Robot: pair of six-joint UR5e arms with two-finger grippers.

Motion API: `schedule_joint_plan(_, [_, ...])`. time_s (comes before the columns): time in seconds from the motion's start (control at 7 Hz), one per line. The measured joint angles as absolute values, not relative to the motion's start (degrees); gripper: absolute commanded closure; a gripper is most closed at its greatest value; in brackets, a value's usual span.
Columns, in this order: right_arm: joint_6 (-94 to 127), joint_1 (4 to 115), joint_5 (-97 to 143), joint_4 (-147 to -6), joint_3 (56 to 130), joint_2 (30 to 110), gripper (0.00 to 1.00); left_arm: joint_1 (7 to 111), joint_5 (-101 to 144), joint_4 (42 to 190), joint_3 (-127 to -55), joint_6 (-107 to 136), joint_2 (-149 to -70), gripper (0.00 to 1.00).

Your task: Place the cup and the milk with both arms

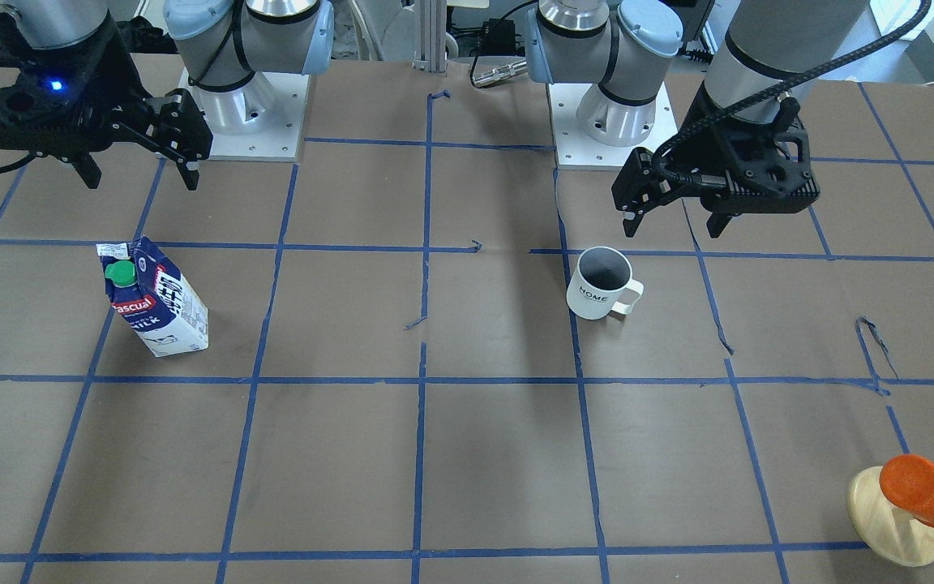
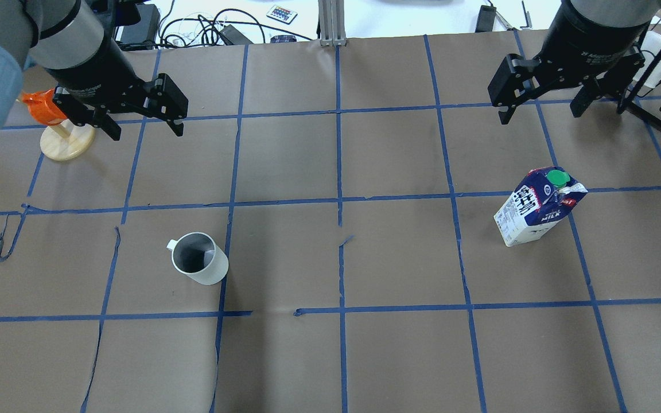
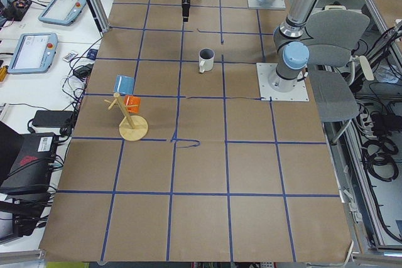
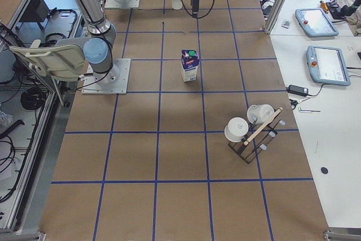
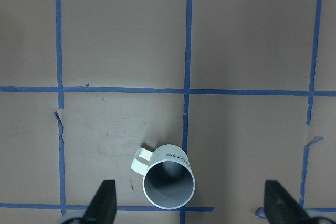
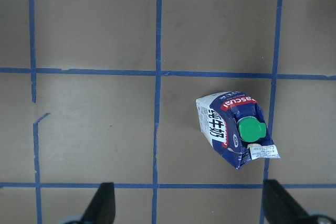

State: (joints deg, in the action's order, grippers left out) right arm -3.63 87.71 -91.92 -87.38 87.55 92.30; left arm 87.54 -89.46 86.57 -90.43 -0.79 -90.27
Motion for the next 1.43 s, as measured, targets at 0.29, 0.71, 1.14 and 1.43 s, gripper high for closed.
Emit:
schedule_joint_plan(0.29, [-0.7, 87.8, -91.7, -87.1, 88.3, 92.9, 0.00, 87.6, -89.5, 86.6, -90.4, -0.8, -90.1, 0.00])
schedule_joint_plan(0.71, [0.7, 87.8, -90.2, -86.6, 88.7, 93.3, 0.00, 87.5, -89.6, 86.7, -90.5, -0.9, -90.1, 0.00])
schedule_joint_plan(1.14, [0.4, 87.8, -90.5, -84.4, 88.6, 93.5, 0.00, 87.6, -89.5, 86.7, -90.5, -1.1, -90.5, 0.00])
schedule_joint_plan(1.43, [0.4, 87.8, -90.4, -84.1, 88.7, 93.7, 0.00, 87.6, -89.4, 86.8, -90.6, -1.2, -90.6, 0.00])
